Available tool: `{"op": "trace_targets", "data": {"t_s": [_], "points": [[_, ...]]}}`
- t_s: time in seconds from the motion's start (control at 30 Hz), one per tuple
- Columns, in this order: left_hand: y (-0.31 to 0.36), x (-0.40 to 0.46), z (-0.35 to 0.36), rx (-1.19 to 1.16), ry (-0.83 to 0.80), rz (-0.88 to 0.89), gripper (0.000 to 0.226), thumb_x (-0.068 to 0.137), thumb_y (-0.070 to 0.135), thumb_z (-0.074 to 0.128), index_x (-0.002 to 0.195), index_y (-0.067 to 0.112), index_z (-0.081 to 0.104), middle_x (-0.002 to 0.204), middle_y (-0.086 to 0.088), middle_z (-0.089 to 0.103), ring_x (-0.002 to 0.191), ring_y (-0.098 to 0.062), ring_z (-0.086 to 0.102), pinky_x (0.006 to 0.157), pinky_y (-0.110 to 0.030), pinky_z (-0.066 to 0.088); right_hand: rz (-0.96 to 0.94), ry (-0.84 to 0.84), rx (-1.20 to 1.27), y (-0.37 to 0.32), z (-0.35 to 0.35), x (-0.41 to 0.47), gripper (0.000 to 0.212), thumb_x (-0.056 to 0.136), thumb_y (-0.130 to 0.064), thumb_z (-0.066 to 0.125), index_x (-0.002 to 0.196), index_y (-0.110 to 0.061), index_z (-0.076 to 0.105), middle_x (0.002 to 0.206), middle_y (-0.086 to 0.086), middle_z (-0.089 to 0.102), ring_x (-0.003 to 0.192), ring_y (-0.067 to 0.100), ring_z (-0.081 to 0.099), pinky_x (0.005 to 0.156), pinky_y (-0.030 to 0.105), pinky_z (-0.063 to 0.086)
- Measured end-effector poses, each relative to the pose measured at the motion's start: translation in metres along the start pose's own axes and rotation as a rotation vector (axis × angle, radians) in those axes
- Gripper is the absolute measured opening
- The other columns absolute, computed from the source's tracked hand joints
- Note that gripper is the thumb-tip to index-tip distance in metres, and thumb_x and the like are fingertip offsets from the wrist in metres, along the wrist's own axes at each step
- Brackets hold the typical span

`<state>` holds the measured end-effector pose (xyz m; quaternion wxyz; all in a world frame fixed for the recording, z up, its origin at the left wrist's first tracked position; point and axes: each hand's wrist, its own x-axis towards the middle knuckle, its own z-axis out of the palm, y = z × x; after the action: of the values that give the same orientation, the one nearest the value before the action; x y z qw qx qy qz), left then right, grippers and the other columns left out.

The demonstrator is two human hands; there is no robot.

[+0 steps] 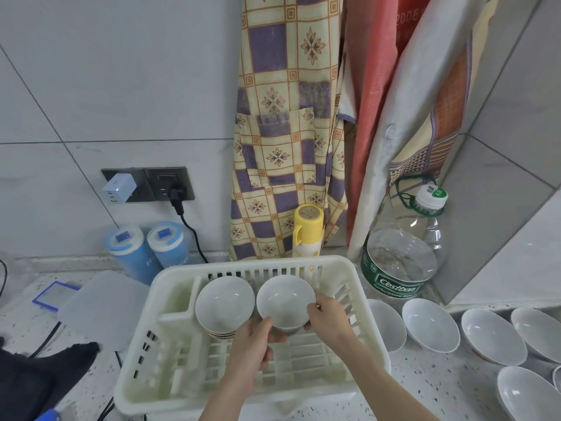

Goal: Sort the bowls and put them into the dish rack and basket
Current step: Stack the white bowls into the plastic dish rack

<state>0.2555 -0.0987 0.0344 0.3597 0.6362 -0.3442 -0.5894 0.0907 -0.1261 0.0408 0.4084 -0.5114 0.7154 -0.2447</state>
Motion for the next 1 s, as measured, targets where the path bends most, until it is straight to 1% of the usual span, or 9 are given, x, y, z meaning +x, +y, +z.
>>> {"op": "trace_targets", "data": {"t_s": [0.2, 0.33, 0.43, 0.53, 0.67, 0.8, 0.87, 0.93, 1.0], "points": [[-0.016, -0.003, -0.006, 0.091, -0.052, -0.145, 0.022, 0.098, 0.032, 0.055, 0.101, 0.01, 0.058, 0.074, -0.006, 0.078, 0.034, -0.012, 0.041, 0.037, -0.016, 0.023, 0.012, -0.008, -0.074, 0.001, 0.01, 0.01, 0.024, 0.088, -0.008, 0.04, 0.094, 0.004, 0.06, 0.073, 0.012, 0.073, 0.064, 0.02, 0.06, 0.061, 0.029, 0.044], [-0.018, 0.003, -0.004, 0.044, -0.005, -0.186, 0.025, 0.096, 0.034, 0.059, 0.099, 0.01, 0.056, 0.075, -0.008, 0.078, 0.034, -0.011, 0.045, 0.036, -0.018, 0.025, 0.014, -0.014, -0.098, 0.003, 0.015, 0.015, 0.024, 0.089, -0.01, 0.039, 0.092, 0.004, 0.059, 0.076, 0.014, 0.073, 0.078, 0.029, 0.067, 0.07, 0.034, 0.051], [-0.018, 0.01, -0.002, -0.003, 0.008, -0.177, 0.022, 0.096, 0.032, 0.059, 0.101, 0.01, 0.056, 0.074, -0.011, 0.078, 0.034, -0.012, 0.045, 0.036, -0.017, 0.023, 0.025, -0.021, -0.122, 0.003, 0.015, 0.015, 0.02, 0.089, -0.01, 0.039, 0.084, 0.001, 0.056, 0.076, 0.013, 0.072, 0.081, 0.032, 0.068, 0.067, 0.034, 0.05], [-0.015, 0.014, 0.001, -0.027, 0.006, -0.151, 0.014, 0.096, 0.028, 0.058, 0.101, 0.015, 0.062, 0.079, -0.011, 0.078, 0.037, -0.011, 0.047, 0.039, -0.019, 0.026, 0.019, -0.017, -0.142, 0.005, 0.016, 0.015, 0.023, 0.089, -0.01, 0.038, 0.067, -0.01, 0.04, 0.077, 0.019, 0.067, 0.078, 0.036, 0.065, 0.062, 0.033, 0.042], [-0.015, 0.017, 0.005, 0.013, 0.013, -0.115, 0.014, 0.095, 0.022, 0.058, 0.097, 0.01, 0.065, 0.08, -0.01, 0.077, 0.039, -0.011, 0.049, 0.039, -0.018, 0.029, 0.014, -0.018, -0.125, 0.007, 0.018, 0.015, 0.027, 0.09, -0.011, 0.039, 0.064, -0.013, 0.037, 0.069, 0.012, 0.06, 0.065, 0.027, 0.054, 0.059, 0.031, 0.039], [-0.017, 0.016, 0.004, 0.009, 0.029, -0.11, 0.014, 0.092, 0.018, 0.06, 0.096, 0.006, 0.066, 0.073, -0.005, 0.078, 0.039, -0.011, 0.049, 0.037, -0.018, 0.03, 0.035, -0.033, 0.009, 0.014, 0.011, 0.015, 0.021, 0.089, -0.02, 0.049, 0.078, -0.007, 0.062, 0.062, 0.001, 0.067, 0.049, 0.006, 0.051, 0.052, 0.024, 0.039], [-0.018, 0.016, 0.004, -0.007, 0.033, -0.108, 0.013, 0.092, 0.018, 0.061, 0.096, 0.006, 0.066, 0.074, -0.005, 0.078, 0.04, -0.011, 0.049, 0.038, -0.019, 0.032, 0.045, -0.04, 0.04, 0.016, 0.007, 0.016, 0.02, 0.087, -0.027, 0.053, 0.09, -0.015, 0.07, 0.062, -0.002, 0.069, 0.046, 0.0, 0.052, 0.05, 0.019, 0.039], [-0.018, 0.016, 0.004, -0.012, 0.037, -0.106, 0.012, 0.092, 0.017, 0.062, 0.096, 0.006, 0.067, 0.075, -0.005, 0.078, 0.041, -0.012, 0.049, 0.037, -0.019, 0.032, 0.074, -0.052, 0.066, 0.015, 0.006, 0.016, 0.02, 0.087, -0.031, 0.054, 0.099, -0.024, 0.069, 0.065, -0.003, 0.071, 0.051, 0.0, 0.058, 0.052, 0.018, 0.041], [-0.019, 0.016, 0.004, -0.018, 0.042, -0.102, 0.011, 0.092, 0.015, 0.062, 0.096, 0.006, 0.066, 0.075, -0.006, 0.078, 0.042, -0.012, 0.048, 0.036, -0.018, 0.032, 0.116, -0.079, 0.115, 0.015, 0.008, 0.016, 0.025, 0.09, -0.032, 0.053, 0.111, -0.025, 0.064, 0.073, 0.003, 0.073, 0.054, 0.009, 0.061, 0.05, 0.02, 0.045]]}}
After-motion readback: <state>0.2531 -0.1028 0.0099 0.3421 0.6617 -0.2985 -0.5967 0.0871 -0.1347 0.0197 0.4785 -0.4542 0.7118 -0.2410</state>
